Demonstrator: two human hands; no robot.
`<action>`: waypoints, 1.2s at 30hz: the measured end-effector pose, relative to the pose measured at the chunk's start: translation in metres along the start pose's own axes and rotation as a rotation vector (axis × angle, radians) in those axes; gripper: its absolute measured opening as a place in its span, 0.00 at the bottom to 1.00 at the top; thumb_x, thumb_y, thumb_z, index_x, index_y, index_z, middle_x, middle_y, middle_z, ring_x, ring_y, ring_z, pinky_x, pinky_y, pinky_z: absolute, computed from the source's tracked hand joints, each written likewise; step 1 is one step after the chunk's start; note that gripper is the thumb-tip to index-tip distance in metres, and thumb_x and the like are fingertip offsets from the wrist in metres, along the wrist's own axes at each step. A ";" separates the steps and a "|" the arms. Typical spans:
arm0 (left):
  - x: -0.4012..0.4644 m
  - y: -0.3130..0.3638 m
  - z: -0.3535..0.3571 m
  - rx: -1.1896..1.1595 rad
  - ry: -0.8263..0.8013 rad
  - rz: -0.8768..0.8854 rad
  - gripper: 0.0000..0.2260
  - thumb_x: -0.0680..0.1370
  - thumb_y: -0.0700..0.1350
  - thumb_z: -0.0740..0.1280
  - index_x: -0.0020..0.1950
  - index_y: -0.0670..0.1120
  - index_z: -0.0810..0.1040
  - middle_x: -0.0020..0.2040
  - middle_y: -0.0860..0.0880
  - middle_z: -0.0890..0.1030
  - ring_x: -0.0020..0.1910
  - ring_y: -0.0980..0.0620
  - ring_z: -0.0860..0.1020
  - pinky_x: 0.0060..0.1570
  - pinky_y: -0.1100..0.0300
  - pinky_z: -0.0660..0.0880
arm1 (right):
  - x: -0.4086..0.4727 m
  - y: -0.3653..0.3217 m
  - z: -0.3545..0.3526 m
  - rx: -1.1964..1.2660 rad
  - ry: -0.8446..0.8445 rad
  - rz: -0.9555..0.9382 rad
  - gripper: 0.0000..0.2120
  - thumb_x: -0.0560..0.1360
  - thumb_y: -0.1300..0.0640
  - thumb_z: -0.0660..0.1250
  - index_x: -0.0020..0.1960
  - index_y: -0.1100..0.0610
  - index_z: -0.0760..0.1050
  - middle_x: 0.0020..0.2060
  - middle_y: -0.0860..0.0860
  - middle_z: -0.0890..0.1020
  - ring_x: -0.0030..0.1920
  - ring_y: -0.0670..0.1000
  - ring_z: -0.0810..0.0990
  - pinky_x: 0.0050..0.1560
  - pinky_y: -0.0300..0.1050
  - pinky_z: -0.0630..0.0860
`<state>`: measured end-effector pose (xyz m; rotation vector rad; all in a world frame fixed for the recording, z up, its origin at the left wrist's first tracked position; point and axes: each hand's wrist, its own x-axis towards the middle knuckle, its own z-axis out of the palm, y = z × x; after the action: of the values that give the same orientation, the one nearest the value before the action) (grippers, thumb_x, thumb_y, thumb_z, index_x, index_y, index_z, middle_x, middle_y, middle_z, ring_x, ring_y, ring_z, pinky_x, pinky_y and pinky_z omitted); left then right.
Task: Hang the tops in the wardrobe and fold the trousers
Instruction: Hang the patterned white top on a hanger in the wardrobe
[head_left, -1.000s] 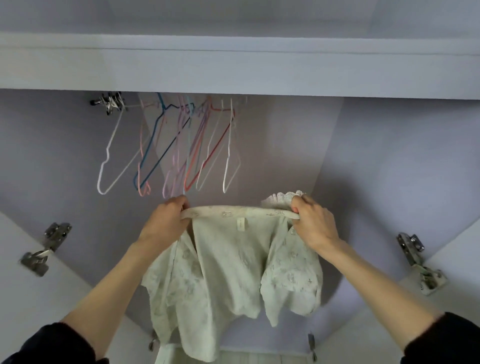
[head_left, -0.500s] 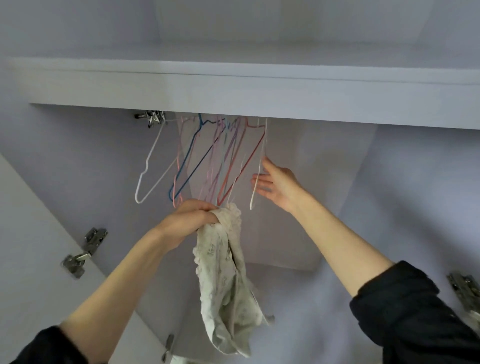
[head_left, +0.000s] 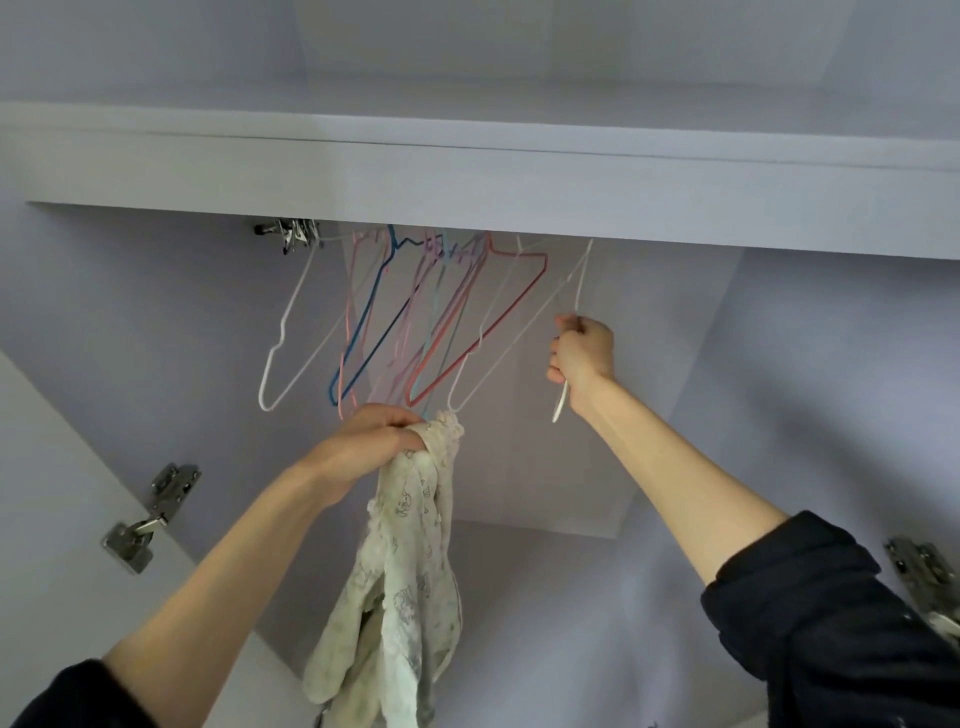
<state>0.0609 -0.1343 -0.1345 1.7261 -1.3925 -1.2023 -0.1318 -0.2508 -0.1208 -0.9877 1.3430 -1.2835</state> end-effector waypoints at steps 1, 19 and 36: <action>0.002 0.000 0.001 0.004 0.003 -0.004 0.08 0.75 0.36 0.65 0.51 0.43 0.81 0.48 0.46 0.83 0.50 0.51 0.80 0.46 0.62 0.75 | 0.003 0.000 -0.004 -0.050 0.017 -0.042 0.09 0.81 0.63 0.50 0.51 0.55 0.68 0.31 0.51 0.65 0.26 0.48 0.61 0.17 0.33 0.59; 0.011 0.003 0.022 0.074 -0.083 -0.006 0.05 0.75 0.38 0.66 0.48 0.46 0.78 0.48 0.45 0.82 0.48 0.50 0.80 0.44 0.63 0.75 | 0.028 0.002 -0.061 -0.257 0.235 -0.023 0.11 0.77 0.64 0.48 0.53 0.56 0.67 0.42 0.54 0.70 0.31 0.50 0.66 0.25 0.41 0.65; 0.022 0.000 0.041 0.116 -0.065 0.034 0.06 0.76 0.38 0.64 0.50 0.46 0.78 0.49 0.47 0.80 0.50 0.50 0.79 0.48 0.60 0.75 | 0.023 0.040 -0.124 -0.429 0.485 -0.075 0.16 0.78 0.65 0.52 0.60 0.58 0.73 0.55 0.63 0.78 0.55 0.62 0.77 0.52 0.49 0.73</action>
<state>0.0244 -0.1527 -0.1570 1.7473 -1.5521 -1.1897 -0.2546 -0.2465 -0.1693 -1.0573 2.0333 -1.3756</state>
